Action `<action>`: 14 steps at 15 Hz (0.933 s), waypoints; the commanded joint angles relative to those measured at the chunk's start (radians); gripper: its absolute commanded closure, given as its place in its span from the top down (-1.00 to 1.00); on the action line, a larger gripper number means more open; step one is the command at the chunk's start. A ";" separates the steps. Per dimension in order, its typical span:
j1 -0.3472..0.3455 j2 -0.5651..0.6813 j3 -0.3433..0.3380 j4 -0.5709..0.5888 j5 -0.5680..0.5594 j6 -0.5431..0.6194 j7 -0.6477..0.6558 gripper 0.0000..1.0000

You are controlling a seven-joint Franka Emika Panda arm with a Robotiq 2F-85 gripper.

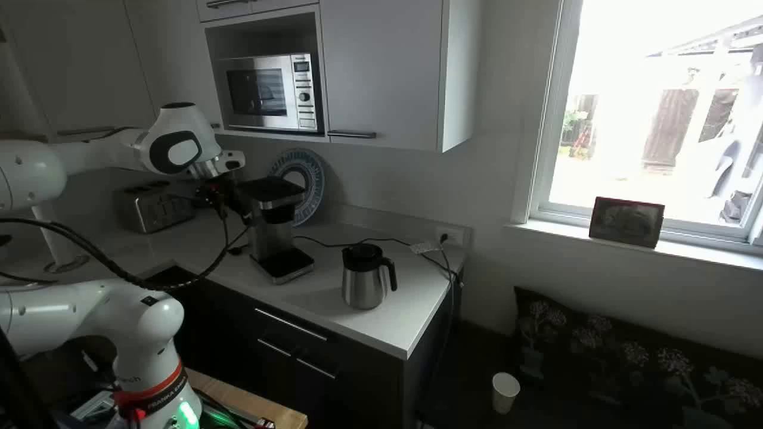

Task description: Turn the kettle to the right

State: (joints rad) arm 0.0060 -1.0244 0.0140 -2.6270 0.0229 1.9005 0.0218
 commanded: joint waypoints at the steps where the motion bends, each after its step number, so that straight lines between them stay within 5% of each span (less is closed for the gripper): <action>1: 0.000 0.001 0.000 0.002 0.000 -0.001 0.000 1.00; 6: 0.000 0.001 0.000 0.002 0.000 -0.001 0.000 1.00; 14: -0.269 0.299 -0.026 0.048 -0.138 0.389 0.210 1.00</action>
State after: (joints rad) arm -0.1690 -0.8607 -0.0008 -2.6248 -0.0580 2.1849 0.1681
